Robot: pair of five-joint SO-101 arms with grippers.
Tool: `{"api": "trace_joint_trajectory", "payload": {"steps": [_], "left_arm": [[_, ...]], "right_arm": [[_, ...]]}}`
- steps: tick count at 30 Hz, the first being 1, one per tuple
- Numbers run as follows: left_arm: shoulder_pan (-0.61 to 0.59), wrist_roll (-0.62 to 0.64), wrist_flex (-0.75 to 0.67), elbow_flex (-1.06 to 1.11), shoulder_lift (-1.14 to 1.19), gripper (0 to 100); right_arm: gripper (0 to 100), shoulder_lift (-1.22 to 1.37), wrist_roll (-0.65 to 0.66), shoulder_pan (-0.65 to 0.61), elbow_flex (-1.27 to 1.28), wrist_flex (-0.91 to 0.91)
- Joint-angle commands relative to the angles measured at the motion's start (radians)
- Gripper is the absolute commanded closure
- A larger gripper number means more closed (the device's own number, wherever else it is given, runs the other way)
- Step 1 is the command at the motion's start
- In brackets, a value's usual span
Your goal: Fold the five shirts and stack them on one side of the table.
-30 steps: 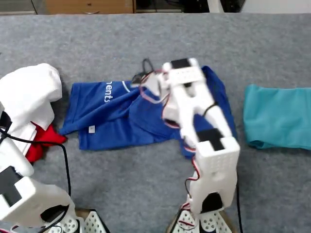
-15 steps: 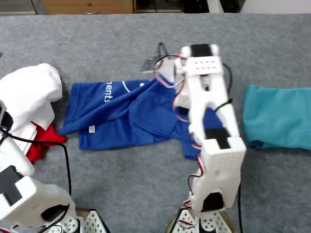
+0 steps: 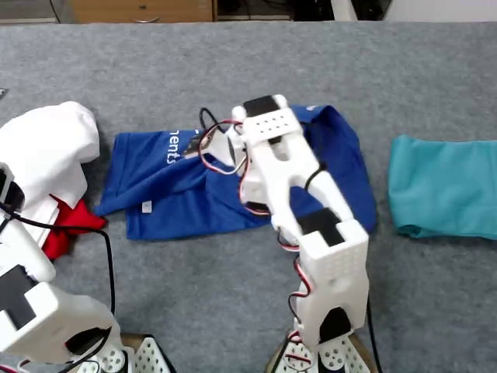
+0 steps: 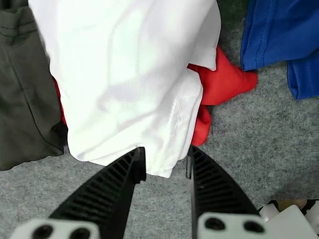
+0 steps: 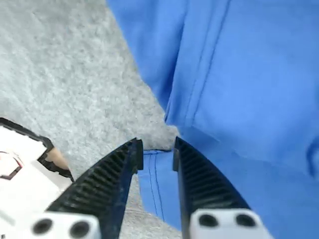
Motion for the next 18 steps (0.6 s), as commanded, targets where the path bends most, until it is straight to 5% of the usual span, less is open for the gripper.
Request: {"api": "trace_joint_trajectory", "payload": {"steps": [1, 12, 18], "left_arm": [[0.011, -0.005, 0.011, -0.002, -0.045, 85], [0.006, -0.005, 0.011, -0.002, -0.045, 85], [0.005, -0.006, 0.011, -0.002, -0.045, 85]], "right_arm": [[83.6, -0.005, -0.043, -0.018, 0.001, -0.025], [84.2, 0.122, -0.058, -0.018, -0.007, -0.095], [93.6, 0.128, -0.054, -0.018, -0.007, -0.117]]}}
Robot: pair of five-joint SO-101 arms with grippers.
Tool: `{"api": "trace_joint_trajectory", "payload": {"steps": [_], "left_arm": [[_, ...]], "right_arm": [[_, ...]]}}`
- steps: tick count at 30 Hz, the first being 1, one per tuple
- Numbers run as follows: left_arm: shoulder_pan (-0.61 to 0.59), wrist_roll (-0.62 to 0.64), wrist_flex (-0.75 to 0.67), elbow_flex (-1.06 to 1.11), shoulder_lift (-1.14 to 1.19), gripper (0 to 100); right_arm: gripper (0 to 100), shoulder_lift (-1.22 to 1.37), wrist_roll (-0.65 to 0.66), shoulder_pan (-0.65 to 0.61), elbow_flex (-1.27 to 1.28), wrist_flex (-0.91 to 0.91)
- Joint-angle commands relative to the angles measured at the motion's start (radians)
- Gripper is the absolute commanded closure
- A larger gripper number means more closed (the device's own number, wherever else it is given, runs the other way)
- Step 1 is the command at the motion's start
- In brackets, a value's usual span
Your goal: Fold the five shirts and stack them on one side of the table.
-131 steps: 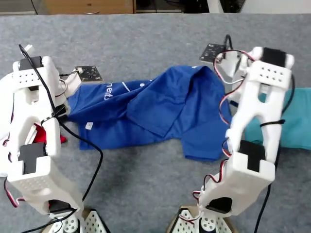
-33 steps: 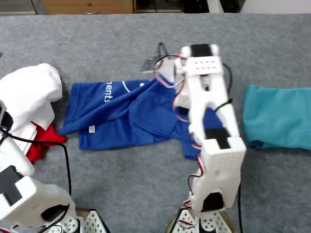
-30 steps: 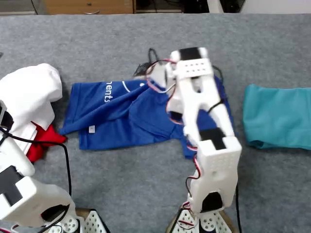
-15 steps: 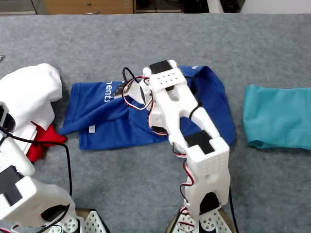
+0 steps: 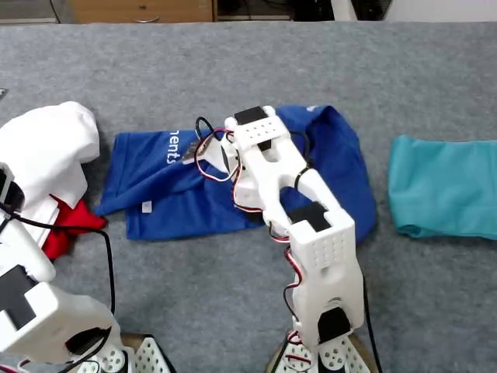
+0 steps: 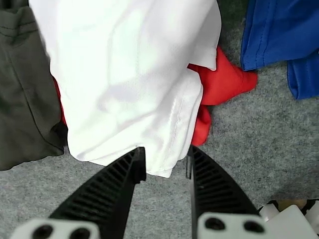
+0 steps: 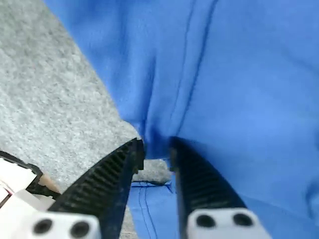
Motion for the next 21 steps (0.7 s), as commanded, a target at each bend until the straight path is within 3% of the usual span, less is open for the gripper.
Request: {"api": "trace_joint_trajectory", "payload": {"steps": [1, 12, 21], "left_arm": [[0.005, -0.006, 0.011, -0.002, -0.045, 85], [0.003, -0.006, 0.011, -0.002, -0.045, 85], [0.006, -0.006, 0.011, -0.002, -0.045, 85]], "right_arm": [[94.4, -0.005, -0.005, -0.005, -0.008, -0.005], [99.6, -0.010, 0.063, 0.079, -0.018, -0.003], [99.6, -0.010, 0.172, 0.213, -0.228, 0.141]]}}
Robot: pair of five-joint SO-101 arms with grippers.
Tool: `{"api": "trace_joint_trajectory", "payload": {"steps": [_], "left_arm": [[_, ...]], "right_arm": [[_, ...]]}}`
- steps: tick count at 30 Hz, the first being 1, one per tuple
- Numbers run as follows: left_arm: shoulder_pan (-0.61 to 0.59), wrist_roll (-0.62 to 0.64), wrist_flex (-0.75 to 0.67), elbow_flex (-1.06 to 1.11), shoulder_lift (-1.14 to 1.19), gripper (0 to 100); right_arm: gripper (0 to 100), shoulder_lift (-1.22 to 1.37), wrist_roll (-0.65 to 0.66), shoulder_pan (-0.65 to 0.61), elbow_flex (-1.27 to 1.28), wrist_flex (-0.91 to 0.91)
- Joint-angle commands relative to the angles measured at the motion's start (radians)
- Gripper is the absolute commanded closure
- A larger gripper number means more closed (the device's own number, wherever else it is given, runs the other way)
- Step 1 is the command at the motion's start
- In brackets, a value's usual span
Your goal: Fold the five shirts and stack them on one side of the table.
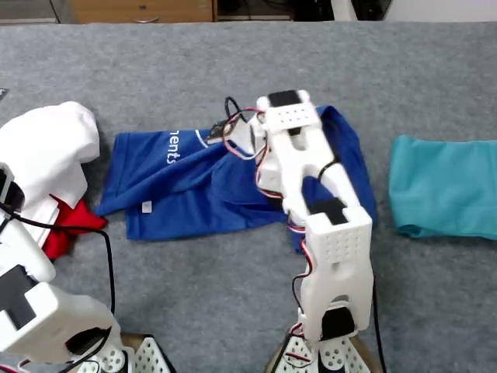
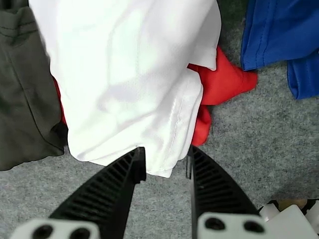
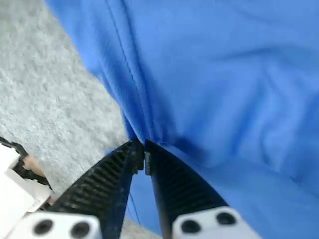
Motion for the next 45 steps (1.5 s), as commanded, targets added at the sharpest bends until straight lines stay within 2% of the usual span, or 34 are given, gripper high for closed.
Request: {"api": "trace_joint_trajectory", "payload": {"steps": [1, 9, 20, 26, 34, 45], "left_arm": [[0.006, -0.006, 0.011, -0.002, -0.045, 85], [0.005, -0.055, 0.011, -0.003, -0.045, 85], [0.044, -0.054, 0.011, -0.002, -0.045, 85], [0.081, -0.051, 0.011, -0.002, -0.044, 85], [0.121, -0.048, 0.011, -0.002, -0.044, 85], [0.121, -0.051, 0.011, -0.002, -0.044, 85]], "right_arm": [[99.6, -0.010, 0.048, 0.074, -0.091, 0.040], [99.7, -0.070, 0.181, 0.263, -0.093, 0.041], [99.7, -0.168, 0.344, 0.483, 0.025, 0.040], [99.7, -0.171, 0.387, 0.564, 0.041, 0.040], [99.7, -0.246, 0.462, 0.662, 0.196, 0.040], [99.7, -0.277, 0.471, 0.693, 0.220, 0.037]]}}
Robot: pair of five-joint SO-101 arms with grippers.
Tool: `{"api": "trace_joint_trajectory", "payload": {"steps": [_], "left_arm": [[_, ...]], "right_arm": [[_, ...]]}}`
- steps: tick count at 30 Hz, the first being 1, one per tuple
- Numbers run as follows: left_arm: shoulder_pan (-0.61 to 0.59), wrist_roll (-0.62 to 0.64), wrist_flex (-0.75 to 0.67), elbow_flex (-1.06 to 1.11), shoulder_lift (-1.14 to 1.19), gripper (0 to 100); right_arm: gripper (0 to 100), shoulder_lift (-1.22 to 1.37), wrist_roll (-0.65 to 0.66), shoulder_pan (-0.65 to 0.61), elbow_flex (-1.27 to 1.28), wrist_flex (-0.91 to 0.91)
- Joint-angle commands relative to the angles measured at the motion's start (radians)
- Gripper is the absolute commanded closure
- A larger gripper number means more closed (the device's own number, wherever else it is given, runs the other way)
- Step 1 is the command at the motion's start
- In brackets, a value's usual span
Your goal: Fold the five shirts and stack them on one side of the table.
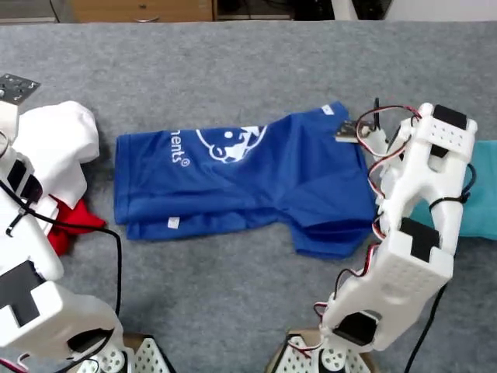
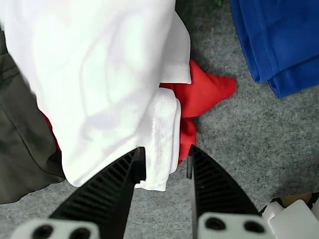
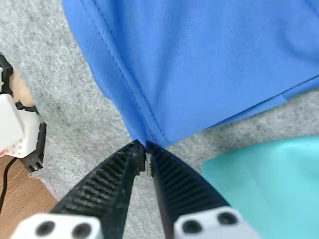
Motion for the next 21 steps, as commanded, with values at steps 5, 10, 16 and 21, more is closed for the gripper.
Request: {"api": "trace_joint_trajectory", "payload": {"steps": [5, 10, 16, 21], "left_arm": [[0.012, -0.005, 0.011, -0.005, -0.047, 85], [0.012, -0.005, 0.011, -0.005, -0.048, 85], [0.012, -0.005, 0.011, -0.005, -0.045, 85], [0.014, -0.005, 0.011, -0.005, -0.045, 85]], "right_arm": [[99.7, -0.058, 0.060, 0.082, 0.021, 0.020], [99.7, -0.058, 0.066, 0.101, 0.047, 0.020], [99.7, -0.059, 0.066, 0.108, 0.122, 0.018], [99.7, -0.059, 0.066, 0.097, 0.162, 0.018]]}}
